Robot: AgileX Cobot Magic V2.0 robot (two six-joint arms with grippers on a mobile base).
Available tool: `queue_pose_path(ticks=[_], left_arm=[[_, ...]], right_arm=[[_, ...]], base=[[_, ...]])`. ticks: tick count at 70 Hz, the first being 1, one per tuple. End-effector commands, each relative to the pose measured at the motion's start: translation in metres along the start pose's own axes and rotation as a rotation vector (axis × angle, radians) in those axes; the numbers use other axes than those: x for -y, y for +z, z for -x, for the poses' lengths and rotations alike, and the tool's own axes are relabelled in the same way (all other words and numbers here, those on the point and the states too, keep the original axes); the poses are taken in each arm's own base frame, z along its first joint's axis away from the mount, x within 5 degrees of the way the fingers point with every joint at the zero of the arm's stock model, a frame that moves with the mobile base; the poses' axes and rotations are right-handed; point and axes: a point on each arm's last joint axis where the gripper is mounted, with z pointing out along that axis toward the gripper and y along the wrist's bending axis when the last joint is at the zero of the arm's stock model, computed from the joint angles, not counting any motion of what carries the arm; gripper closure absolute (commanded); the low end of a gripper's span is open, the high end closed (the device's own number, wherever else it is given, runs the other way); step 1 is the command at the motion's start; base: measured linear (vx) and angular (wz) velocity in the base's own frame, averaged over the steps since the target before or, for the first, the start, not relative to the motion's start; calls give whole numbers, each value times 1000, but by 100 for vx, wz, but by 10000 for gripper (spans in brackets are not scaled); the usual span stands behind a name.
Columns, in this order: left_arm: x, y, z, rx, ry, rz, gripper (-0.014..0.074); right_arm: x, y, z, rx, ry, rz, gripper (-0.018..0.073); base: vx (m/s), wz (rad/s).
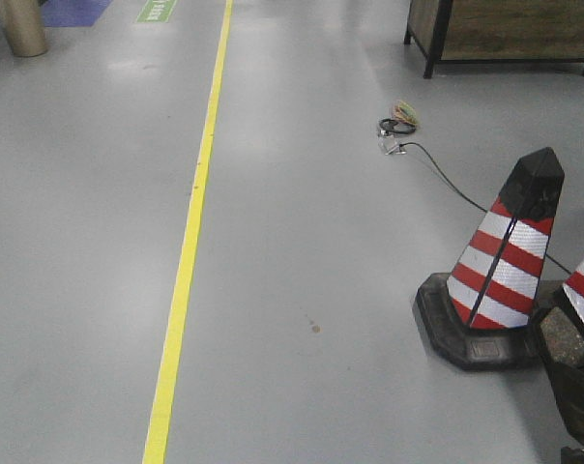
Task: Move and align brake pads A on conveyor
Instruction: 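Drive forward along the yellow floor line past the cones, then turn the base toward the black conveyor belt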
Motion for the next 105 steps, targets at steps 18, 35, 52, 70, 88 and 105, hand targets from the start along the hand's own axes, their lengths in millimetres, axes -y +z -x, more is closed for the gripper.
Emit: queue_pose_path(ticks=[18, 35, 52, 70, 88, 105], left_arm=[[1, -5, 15, 107, -8, -4, 440], [1, -5, 15, 107, -8, -4, 440], [1, -5, 15, 107, -8, -4, 440], [1, -5, 15, 107, -8, -4, 440], [1, -5, 15, 107, -8, -4, 440], [1, -5, 15, 107, -8, -4, 440]], right_arm=[[1, -5, 17, 118, -13, -13, 459], [1, -5, 17, 118, -13, -13, 459], [1, -5, 17, 118, -13, -13, 459], [1, -5, 17, 118, -13, -13, 459], [1, -5, 17, 118, -13, -13, 459], [1, -5, 17, 118, -13, -13, 459]], base=[[50, -18], [46, -32], [42, -38], [38, -38], [35, -44], [31, -63]])
